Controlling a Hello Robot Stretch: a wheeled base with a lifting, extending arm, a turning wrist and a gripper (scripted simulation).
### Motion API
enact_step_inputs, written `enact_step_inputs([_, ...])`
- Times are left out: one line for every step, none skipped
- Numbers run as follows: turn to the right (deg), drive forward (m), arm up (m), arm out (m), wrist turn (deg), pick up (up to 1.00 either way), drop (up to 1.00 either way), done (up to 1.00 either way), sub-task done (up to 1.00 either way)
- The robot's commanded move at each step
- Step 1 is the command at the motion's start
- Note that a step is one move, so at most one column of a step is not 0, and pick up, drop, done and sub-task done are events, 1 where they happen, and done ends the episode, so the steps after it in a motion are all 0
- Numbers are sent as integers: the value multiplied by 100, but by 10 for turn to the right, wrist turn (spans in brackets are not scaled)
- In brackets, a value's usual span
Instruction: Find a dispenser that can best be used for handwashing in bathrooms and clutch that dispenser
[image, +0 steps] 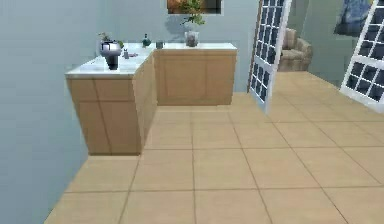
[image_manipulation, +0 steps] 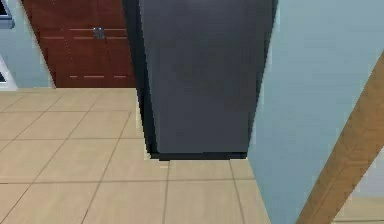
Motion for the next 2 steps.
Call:
enact_step_inputs([360,0,0,0,0,0,0,0,0])
enact_step_inputs([0,40,0,0,0,0,0,0,0])
